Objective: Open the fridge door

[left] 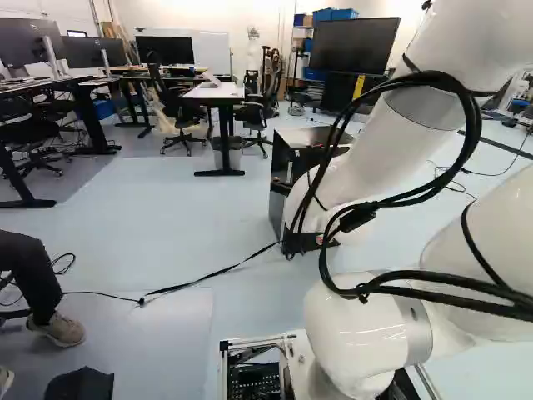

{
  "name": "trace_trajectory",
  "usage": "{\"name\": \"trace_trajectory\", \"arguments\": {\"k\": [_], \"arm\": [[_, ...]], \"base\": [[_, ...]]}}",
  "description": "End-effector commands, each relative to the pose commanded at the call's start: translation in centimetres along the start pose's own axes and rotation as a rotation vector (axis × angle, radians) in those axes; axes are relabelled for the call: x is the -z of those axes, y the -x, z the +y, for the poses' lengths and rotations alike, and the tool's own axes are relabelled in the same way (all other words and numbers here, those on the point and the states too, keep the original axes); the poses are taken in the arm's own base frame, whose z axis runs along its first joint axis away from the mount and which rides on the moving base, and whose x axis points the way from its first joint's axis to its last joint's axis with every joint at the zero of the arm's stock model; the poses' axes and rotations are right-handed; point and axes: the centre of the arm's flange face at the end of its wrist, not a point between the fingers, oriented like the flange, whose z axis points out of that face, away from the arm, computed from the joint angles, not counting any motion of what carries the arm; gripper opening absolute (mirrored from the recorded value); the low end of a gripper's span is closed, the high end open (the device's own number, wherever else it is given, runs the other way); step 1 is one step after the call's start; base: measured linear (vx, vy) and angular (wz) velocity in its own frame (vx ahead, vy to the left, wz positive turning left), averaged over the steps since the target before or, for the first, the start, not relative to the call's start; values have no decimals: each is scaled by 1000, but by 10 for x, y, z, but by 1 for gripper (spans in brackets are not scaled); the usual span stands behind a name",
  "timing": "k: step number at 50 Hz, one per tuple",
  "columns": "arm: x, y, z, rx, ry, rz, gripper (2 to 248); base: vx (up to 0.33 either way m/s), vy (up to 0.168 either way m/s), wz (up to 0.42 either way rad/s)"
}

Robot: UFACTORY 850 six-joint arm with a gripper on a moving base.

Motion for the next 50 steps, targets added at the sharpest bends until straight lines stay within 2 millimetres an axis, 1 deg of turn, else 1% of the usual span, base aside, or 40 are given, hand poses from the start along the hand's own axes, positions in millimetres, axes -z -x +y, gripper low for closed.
{"name": "trace_trajectory", "arguments": {"k": [50], "arm": [[0, 0, 0, 0, 0, 0, 247]], "base": [[73, 2, -6]]}}
